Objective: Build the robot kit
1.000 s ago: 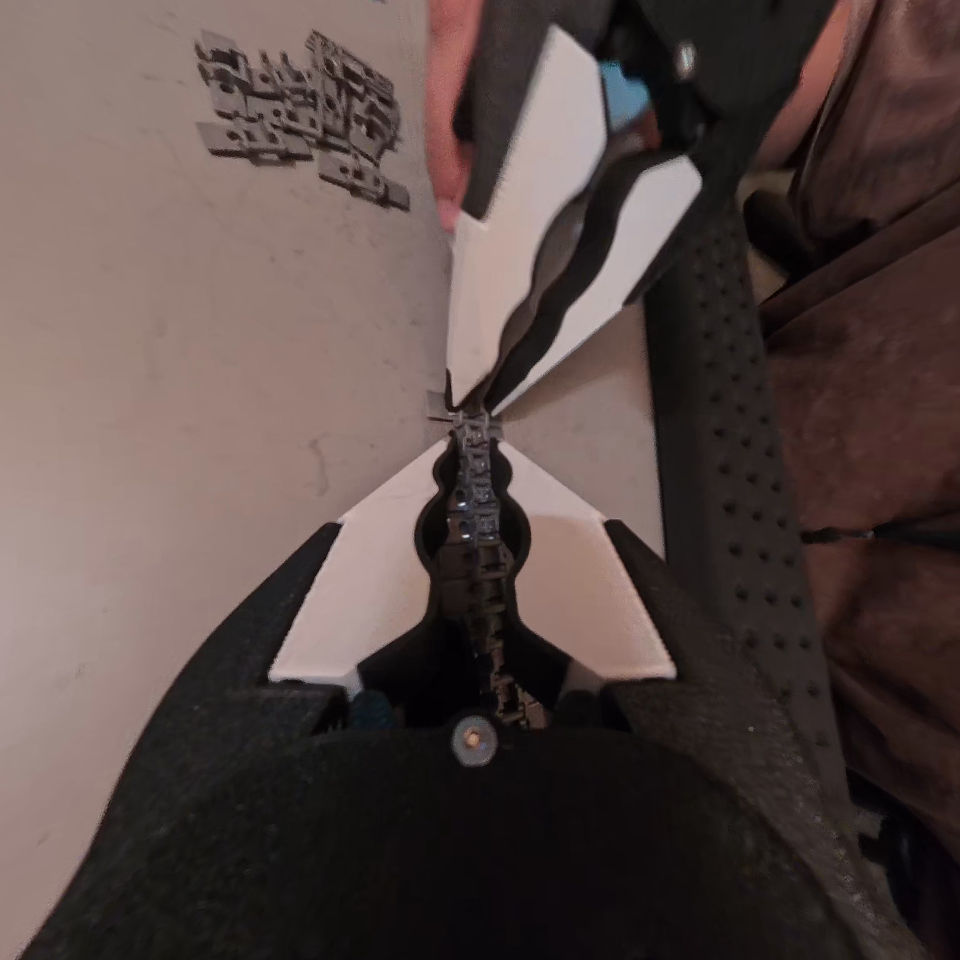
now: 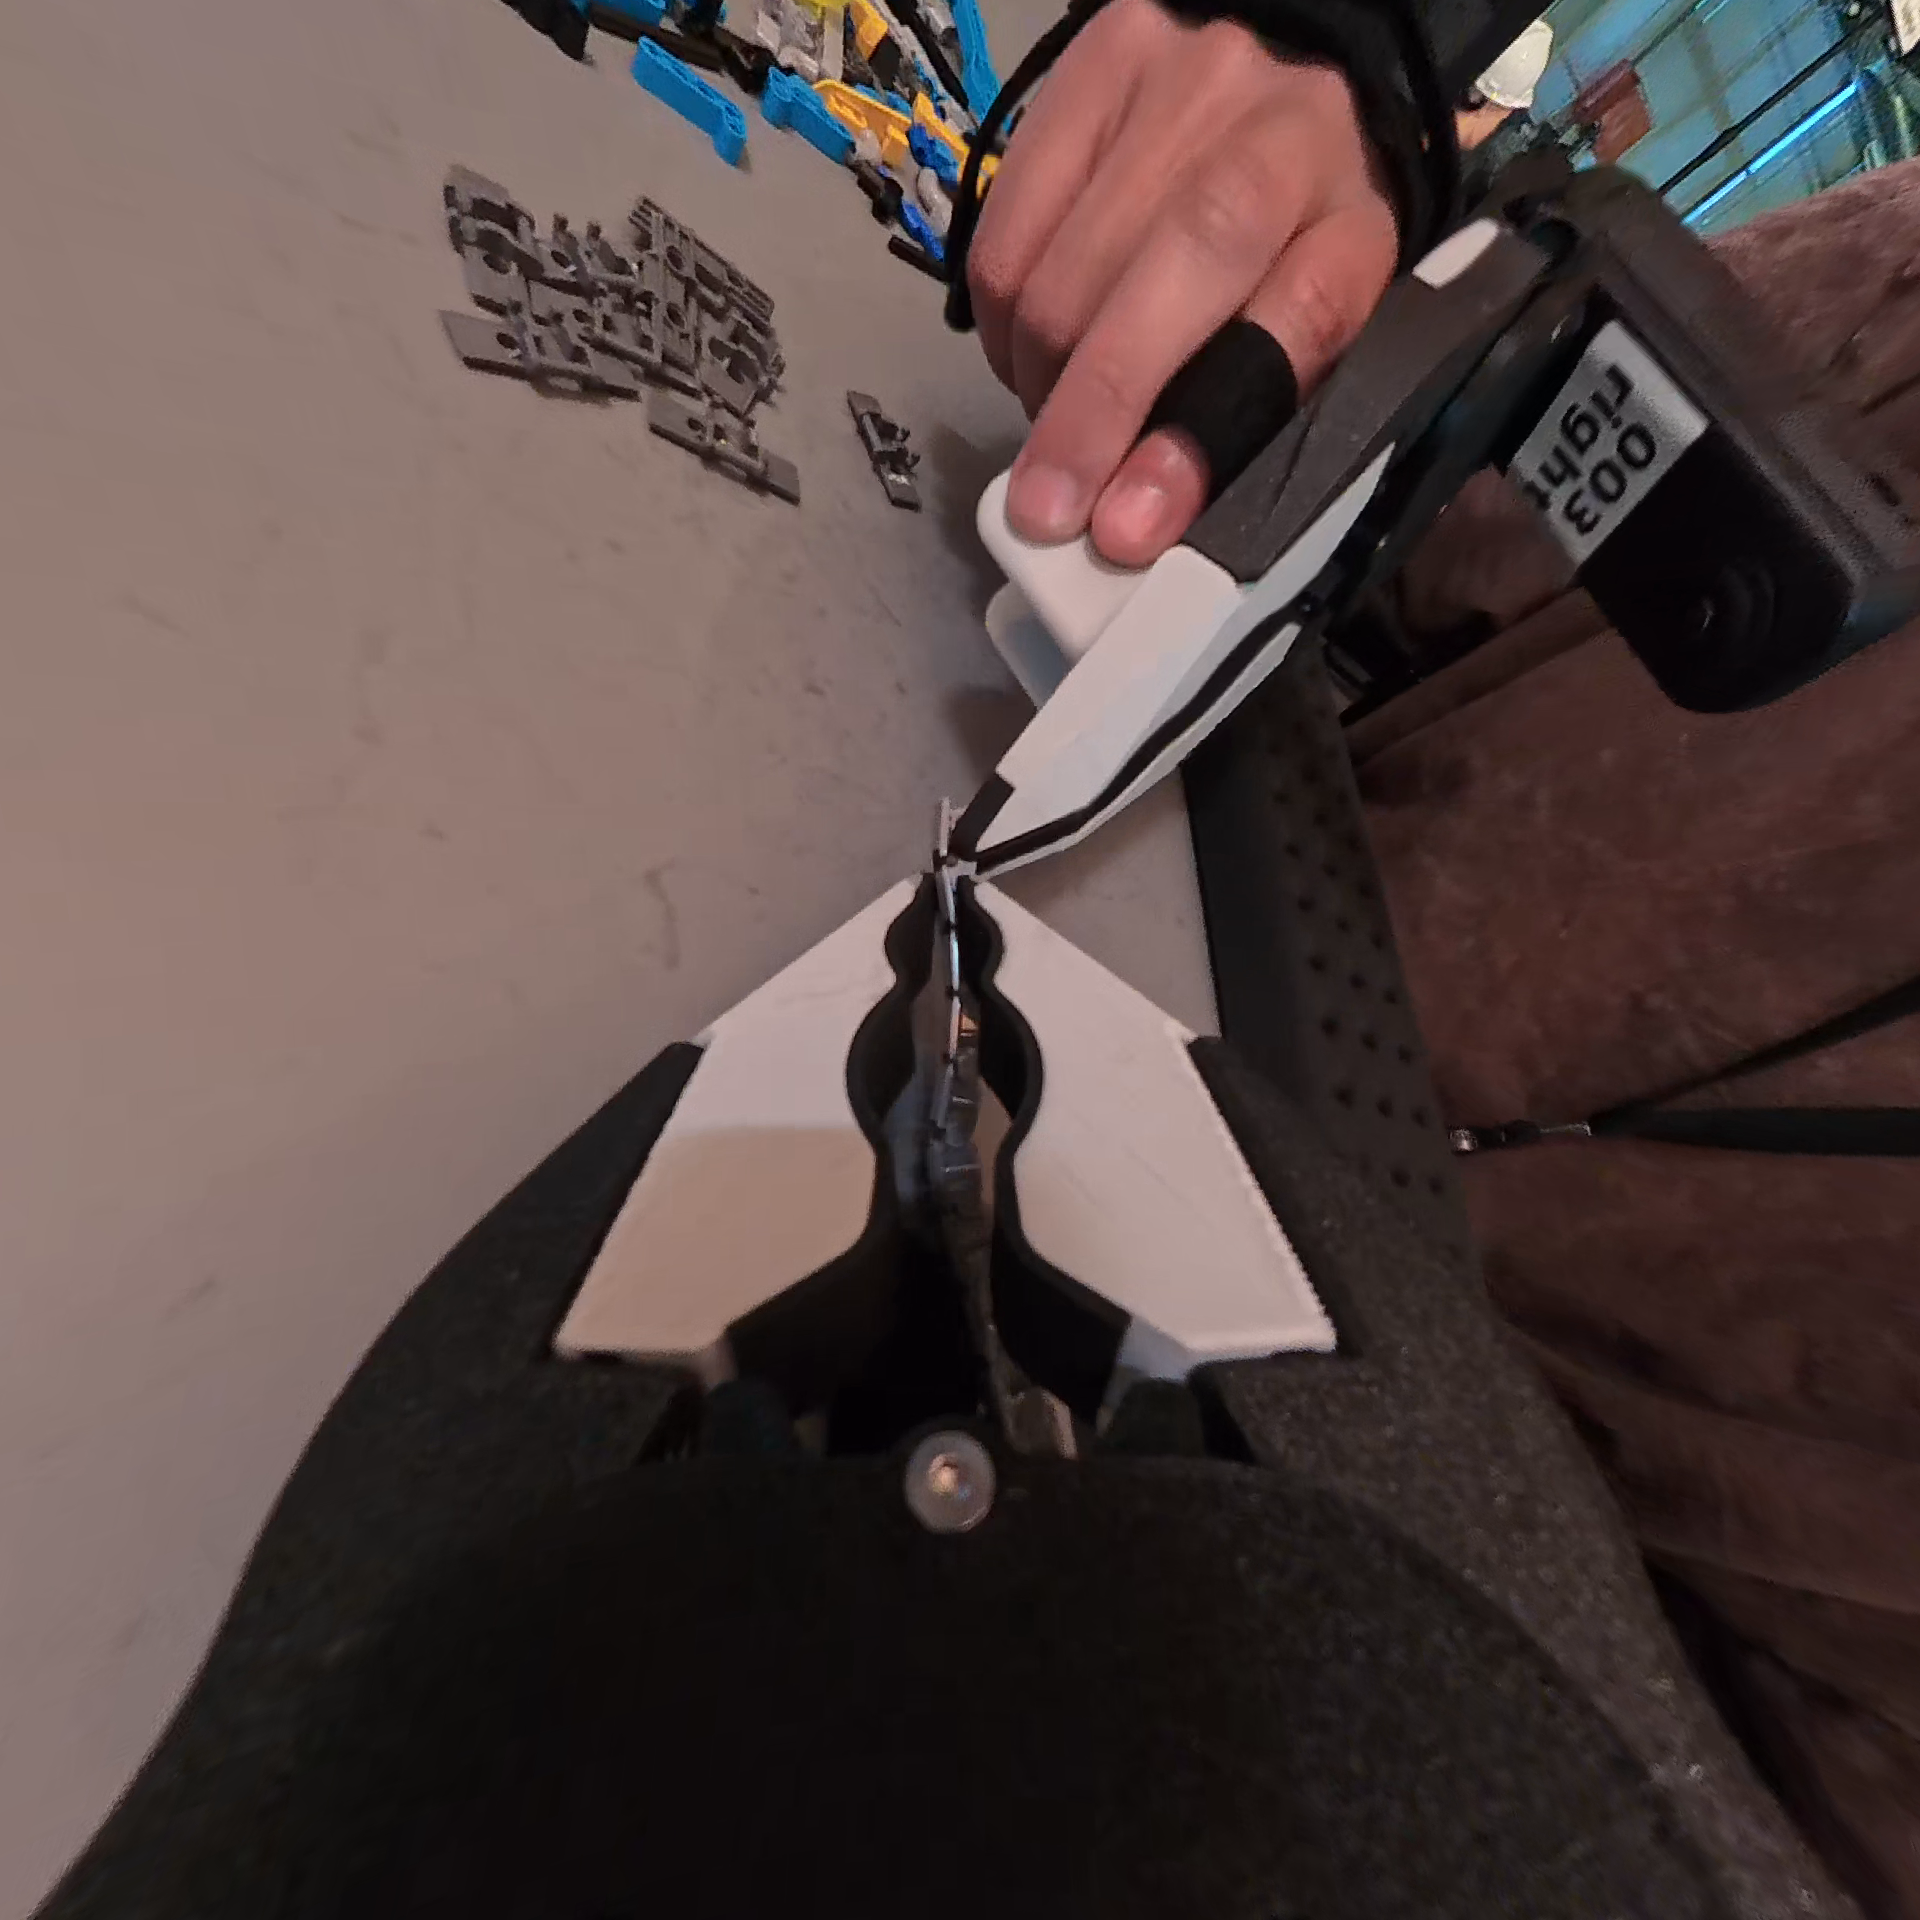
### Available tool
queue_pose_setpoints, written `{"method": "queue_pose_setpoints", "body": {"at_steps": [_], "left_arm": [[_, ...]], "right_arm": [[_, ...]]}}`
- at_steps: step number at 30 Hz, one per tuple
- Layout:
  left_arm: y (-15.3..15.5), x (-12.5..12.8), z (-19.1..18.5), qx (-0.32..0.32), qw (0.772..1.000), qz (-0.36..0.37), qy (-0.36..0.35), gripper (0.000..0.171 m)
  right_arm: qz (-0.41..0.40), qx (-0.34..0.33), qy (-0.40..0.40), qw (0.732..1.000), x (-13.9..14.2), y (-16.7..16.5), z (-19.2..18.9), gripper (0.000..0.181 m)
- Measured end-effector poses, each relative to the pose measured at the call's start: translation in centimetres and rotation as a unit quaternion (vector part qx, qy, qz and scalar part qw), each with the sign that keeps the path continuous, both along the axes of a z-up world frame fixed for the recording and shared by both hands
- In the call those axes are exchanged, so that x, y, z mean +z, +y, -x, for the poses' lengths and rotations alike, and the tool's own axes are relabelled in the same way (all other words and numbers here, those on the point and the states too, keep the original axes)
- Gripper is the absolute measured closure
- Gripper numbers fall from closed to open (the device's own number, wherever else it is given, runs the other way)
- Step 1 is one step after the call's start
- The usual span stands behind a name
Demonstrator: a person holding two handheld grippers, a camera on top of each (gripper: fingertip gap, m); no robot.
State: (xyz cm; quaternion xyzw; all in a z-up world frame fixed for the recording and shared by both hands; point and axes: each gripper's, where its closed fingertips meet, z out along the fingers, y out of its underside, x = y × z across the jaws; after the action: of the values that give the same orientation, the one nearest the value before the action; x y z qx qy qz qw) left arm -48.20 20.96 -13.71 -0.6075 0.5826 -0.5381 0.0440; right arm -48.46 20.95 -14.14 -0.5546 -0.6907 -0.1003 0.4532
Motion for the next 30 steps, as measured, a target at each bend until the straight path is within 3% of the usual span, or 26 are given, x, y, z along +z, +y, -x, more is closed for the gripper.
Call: {"method": "queue_pose_setpoints", "body": {"at_steps": [6,12,16,19,23,27,30], "left_arm": [[0.4,-0.1,-0.1,0.012,1.000,-0.001,0.002,0.169],[0.5,-0.1,-0.2,0.015,1.000,-0.003,0.003,0.169],[0.7,-0.1,-0.2,0.020,1.000,-0.002,0.003,0.169],[0.8,-0.1,-0.2,0.026,1.000,-0.002,0.001,0.169],[0.9,0.2,-0.3,0.027,1.000,0.003,-0.005,0.169],[0.7,0.3,-0.3,0.022,1.000,0.005,-0.008,0.169],[0.6,0.3,-0.3,0.020,1.000,0.003,-0.008,0.169]], "right_arm": [[0.038,-0.005,0.060,0.997,1.3,-0.2,0.0,0.165],[0.111,-0.041,0.192,0.974,4.8,0.6,-1.5,0.161],[0.154,-0.135,0.266,0.942,6.9,3.5,-6.5,0.160],[0.194,-0.242,0.336,0.889,8.0,4.8,-13.1,0.158],[0.331,-0.324,0.334,0.821,4.6,2.0,-18.8,0.159],[0.379,-0.303,0.298,0.822,1.4,-2.6,-17.3,0.161],[0.396,-0.295,0.242,0.835,-1.3,-4.5,-15.8,0.153]]}}
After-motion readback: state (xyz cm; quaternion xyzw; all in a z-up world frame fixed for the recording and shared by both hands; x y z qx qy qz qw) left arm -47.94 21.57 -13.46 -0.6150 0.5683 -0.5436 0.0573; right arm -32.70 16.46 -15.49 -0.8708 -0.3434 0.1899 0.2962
